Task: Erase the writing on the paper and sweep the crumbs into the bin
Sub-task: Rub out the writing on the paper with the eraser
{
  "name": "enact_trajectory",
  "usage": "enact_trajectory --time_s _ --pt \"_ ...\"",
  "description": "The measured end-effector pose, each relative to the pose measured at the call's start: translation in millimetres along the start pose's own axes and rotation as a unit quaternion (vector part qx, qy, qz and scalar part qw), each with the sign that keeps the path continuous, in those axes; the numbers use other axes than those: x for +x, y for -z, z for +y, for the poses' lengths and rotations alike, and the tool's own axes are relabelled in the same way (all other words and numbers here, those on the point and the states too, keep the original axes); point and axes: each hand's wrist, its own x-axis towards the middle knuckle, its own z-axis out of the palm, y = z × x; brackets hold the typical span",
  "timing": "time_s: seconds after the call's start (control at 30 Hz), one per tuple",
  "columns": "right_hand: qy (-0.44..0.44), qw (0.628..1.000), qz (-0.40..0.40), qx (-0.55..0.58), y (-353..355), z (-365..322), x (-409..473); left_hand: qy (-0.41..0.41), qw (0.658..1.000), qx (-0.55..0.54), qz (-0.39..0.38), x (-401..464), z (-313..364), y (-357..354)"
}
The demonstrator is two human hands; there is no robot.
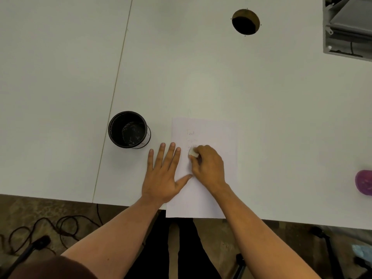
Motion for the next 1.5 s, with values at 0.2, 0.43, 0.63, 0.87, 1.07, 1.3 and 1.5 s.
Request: enact_trajectory --time_s 0.2,0.43,0.63,0.87,1.07,1.3,1.5 --pt "-0.059 0.998 0.025 0.027 -13.4 -14.8 -29.2 0.0 1.0 -0.009 -0.008 -0.6 0.1 -0.3" --pt "-0.038 0.999 0.035 0.003 -5.9 -9.5 15.0 0.002 1.0 -0.005 -0.005 0.4 0.4 -0.1" --pt "-0.027 0.999 0.009 0.017 -15.3 -18.3 -32.7 0.002 1.0 -0.009 -0.015 0.2 -0.1 -0.1" --pt "-0.034 0.998 0.048 0.002 -9.8 -11.1 18.8 0.003 1.0 -0.007 -0.006 0.4 0.7 0.5" --pt "0.007 1.0 -0.016 0.015 -15.7 -16.6 -30.2 0.006 1.0 -0.011 -0.022 0.6 -0.1 0.1" --pt "-0.028 0.996 0.066 0.047 -7.7 -14.4 36.7 0.009 1.0 -0.005 -0.006 1.3 1.2 0.6" --pt "0.021 0.999 -0.013 0.038 -14.6 -18.3 -20.9 0.008 1.0 -0.006 -0.022 0.3 -0.3 -0.1"
